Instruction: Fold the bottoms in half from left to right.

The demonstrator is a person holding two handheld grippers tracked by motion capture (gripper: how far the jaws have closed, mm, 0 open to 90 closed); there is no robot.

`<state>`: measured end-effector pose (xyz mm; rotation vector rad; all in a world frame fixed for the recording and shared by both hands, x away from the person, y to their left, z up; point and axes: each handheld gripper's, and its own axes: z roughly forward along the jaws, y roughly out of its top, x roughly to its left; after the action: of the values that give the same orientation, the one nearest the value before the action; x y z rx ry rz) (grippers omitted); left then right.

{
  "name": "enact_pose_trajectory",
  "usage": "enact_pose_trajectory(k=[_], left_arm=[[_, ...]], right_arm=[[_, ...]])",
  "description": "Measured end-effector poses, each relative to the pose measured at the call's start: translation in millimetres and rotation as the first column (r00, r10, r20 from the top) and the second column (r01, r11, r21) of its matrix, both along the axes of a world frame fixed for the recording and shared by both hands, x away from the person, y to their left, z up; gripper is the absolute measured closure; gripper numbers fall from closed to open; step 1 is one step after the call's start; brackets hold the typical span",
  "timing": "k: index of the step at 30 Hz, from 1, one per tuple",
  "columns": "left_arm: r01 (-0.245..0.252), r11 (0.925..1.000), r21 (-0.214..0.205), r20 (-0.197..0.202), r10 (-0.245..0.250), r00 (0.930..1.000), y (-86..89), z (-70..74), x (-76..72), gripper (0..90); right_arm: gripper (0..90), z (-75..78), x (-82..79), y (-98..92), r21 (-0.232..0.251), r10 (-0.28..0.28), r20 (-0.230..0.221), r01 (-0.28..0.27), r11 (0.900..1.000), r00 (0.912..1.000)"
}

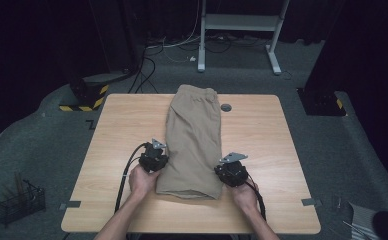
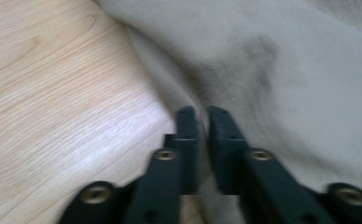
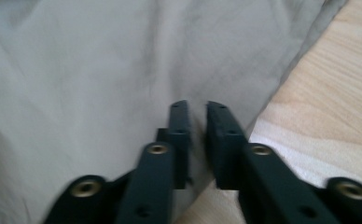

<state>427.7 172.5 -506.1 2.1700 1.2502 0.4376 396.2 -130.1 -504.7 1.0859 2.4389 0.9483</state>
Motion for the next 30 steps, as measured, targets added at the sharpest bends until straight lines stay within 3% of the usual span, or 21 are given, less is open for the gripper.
enact_pose_trajectory(k=[2,5,8,11,14,17,19,21,22,24,27,28,30], left_arm=[[0.001,0.9999,-0.013,-0.014,-0.001,0.9999,4.6,-0.1,-4.2,89.0],[0.016,0.9998,-0.015,-0.017,-0.017,0.9997,7.4,1.0,-14.6,89.1],[-0.004,0.9994,-0.033,0.002,0.004,1.0,11.5,4.9,-20.8,86.8],[-0.034,0.9957,-0.086,-0.007,0.033,0.9994,17.1,8.2,-19.2,69.8],[-0.058,0.994,-0.093,-0.003,0.058,0.9983,15.4,8.1,-13.0,52.0],[-0.093,0.9855,-0.142,-0.016,0.092,0.9957,13.7,1.9,-4.2,47.2],[-0.102,0.9835,-0.149,-0.035,0.097,0.9946,14.2,-3.1,3.1,49.2],[-0.086,0.9825,-0.165,-0.052,0.078,0.9956,14.1,-5.5,7.2,62.0],[-0.072,0.9853,-0.155,-0.055,0.064,0.9965,12.5,-5.5,7.1,70.7],[-0.042,0.9944,-0.097,-0.045,0.038,0.9983,9.6,-3.7,4.3,87.4],[-0.001,0.9997,-0.025,-0.038,0.0,0.9993,6.2,-0.4,-5.9,89.6],[0.009,0.9998,-0.019,-0.037,-0.009,0.9993,6.8,-0.2,-9.8,89.7],[0.034,0.9982,-0.049,-0.045,-0.036,0.9983,10.7,-1.3,-23.5,89.7]], right_arm=[[89.4,-5.0,-1.8,-3.1,-0.027,0.007,-0.008,-0.007,0.9996,0.9999],[89.5,-6.9,-7.8,-11.5,-0.014,0.017,-0.01,-0.017,0.9998,0.9998],[89.3,-5.4,-13.0,-16.9,-0.001,0.016,-0.012,-0.016,0.9999,0.9998],[81.1,1.0,-13.8,-23.6,0.045,-0.005,0.009,0.005,0.999,0.9999],[67.6,8.4,-7.6,-24.0,0.072,-0.054,0.031,0.052,0.996,0.9981],[61.6,10.3,4.4,-19.2,0.093,-0.096,0.027,0.093,0.9913,0.995],[60.9,7.9,15.3,-15.7,0.11,-0.116,0.005,0.114,0.9874,0.9933],[66.0,3.3,26.0,-12.6,0.117,-0.127,-0.024,0.129,0.9847,0.9916],[71.7,-0.2,31.5,-11.1,0.107,-0.127,-0.04,0.13,0.9857,0.9912],[85.6,-4.6,35.5,-9.7,0.083,-0.119,-0.05,0.123,0.9889,0.9916],[88.8,-7.7,30.1,-6.3,0.013,-0.103,-0.022,0.103,0.9946,0.9945],[88.9,-7.3,26.5,-6.6,0.005,-0.095,-0.021,0.095,0.9955,0.9953],[88.9,-6.8,18.2,-10.2,0.004,-0.072,-0.026,0.072,0.9974,0.997]])
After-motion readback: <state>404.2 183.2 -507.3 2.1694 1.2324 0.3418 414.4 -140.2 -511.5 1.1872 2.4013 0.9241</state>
